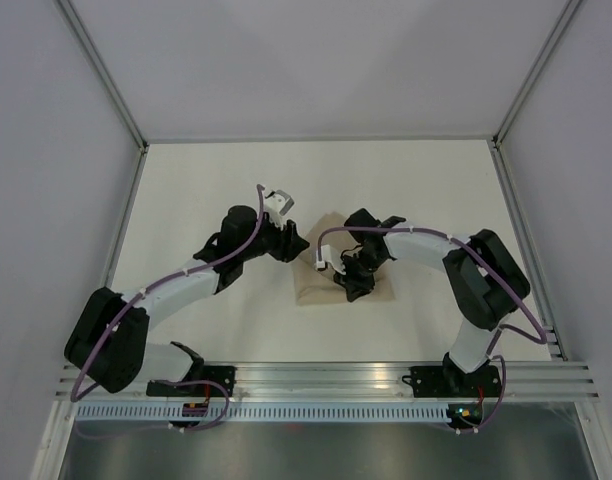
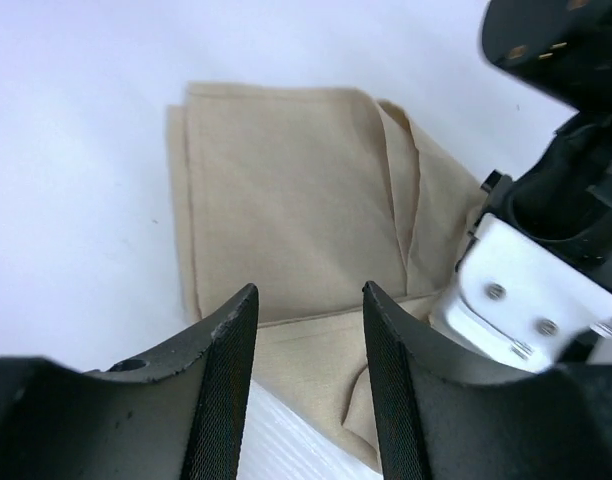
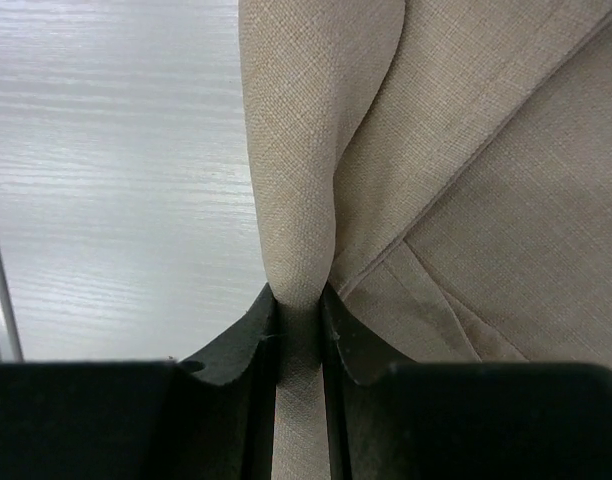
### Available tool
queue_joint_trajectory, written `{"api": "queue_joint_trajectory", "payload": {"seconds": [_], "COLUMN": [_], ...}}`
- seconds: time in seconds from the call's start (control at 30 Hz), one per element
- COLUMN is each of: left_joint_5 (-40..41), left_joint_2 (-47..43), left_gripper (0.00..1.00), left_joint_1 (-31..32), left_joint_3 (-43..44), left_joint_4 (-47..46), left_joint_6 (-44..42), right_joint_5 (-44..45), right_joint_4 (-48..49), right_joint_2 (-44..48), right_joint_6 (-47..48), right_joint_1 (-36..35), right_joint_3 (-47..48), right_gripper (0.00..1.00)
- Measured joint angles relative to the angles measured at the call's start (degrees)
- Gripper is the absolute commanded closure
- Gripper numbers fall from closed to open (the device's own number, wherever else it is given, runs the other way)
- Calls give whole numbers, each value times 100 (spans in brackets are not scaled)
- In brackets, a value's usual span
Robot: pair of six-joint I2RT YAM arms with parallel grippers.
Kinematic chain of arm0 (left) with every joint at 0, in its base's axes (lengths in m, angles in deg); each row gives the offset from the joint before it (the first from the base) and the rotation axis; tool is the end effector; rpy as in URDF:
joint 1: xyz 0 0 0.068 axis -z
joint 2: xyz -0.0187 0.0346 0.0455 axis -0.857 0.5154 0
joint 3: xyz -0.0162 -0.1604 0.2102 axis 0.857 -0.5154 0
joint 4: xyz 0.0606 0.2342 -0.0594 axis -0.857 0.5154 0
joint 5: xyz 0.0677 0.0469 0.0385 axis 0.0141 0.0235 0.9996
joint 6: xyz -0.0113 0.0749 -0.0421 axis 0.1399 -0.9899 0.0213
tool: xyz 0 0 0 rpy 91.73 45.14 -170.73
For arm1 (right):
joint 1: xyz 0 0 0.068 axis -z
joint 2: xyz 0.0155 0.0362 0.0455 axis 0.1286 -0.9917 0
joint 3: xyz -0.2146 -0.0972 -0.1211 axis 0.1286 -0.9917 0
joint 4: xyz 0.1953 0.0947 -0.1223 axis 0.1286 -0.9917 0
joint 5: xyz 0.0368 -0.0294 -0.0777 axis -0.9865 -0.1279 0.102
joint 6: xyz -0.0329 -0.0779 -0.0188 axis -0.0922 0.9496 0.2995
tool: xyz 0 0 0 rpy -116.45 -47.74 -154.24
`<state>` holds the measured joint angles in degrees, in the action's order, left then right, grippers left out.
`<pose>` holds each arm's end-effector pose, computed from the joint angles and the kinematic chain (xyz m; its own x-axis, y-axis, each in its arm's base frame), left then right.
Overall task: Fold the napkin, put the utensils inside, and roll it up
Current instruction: Roll the napkin with the utensil
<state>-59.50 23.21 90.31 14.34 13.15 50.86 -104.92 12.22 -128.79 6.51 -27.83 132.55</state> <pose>0.2615 -0.1906 0.2114 -0.4320 0.1293 -0.8926 0.7133 0.6546 -0.2505 0.2251 0.2092 0.1200 -0.0639 -0.8506 -0.5219 -0.9801 -0.0451 0.1935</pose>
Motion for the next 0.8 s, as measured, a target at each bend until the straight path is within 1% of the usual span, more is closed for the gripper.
{"api": "queue_joint_trajectory", "payload": {"seconds": [0.1, 0.23, 0.3, 0.4, 0.53, 0.63, 0.77, 0.8], "left_joint_5": [385, 920, 1204, 1770, 2511, 2909, 3237, 3268], "left_joint_2": [-474, -1172, -1451, -1635, -1491, -1141, -382, -164], "left_gripper": [48, 49, 49, 49, 47, 46, 38, 34], "left_joint_1": [13, 157, 356, 981, 1915, 2374, 2863, 2970], "left_joint_3": [-374, -1255, -1620, -1923, -2000, -2002, -1921, -1856], "left_joint_4": [-273, -748, -896, -1080, -1506, -1869, -2083, -2085], "left_joint_6": [24, 35, 17, -160, -669, -1071, -1698, -1856], "right_joint_5": [-247, -575, -713, -872, -984, -1064, -1165, -1182], "right_joint_4": [-501, -1163, -1388, -1685, -1934, -2070, -2223, -2256], "right_joint_2": [-404, -955, -1161, -1423, -1652, -1777, -1928, -1958], "right_joint_6": [28, 57, 50, 37, -9, -44, -57, -61], "right_joint_1": [140, 330, 407, 498, 564, 612, 664, 678], "right_joint_3": [446, 1029, 1226, 1491, 1716, 1834, 1963, 1993], "right_gripper": [95, 95, 95, 95, 95, 95, 94, 94]}}
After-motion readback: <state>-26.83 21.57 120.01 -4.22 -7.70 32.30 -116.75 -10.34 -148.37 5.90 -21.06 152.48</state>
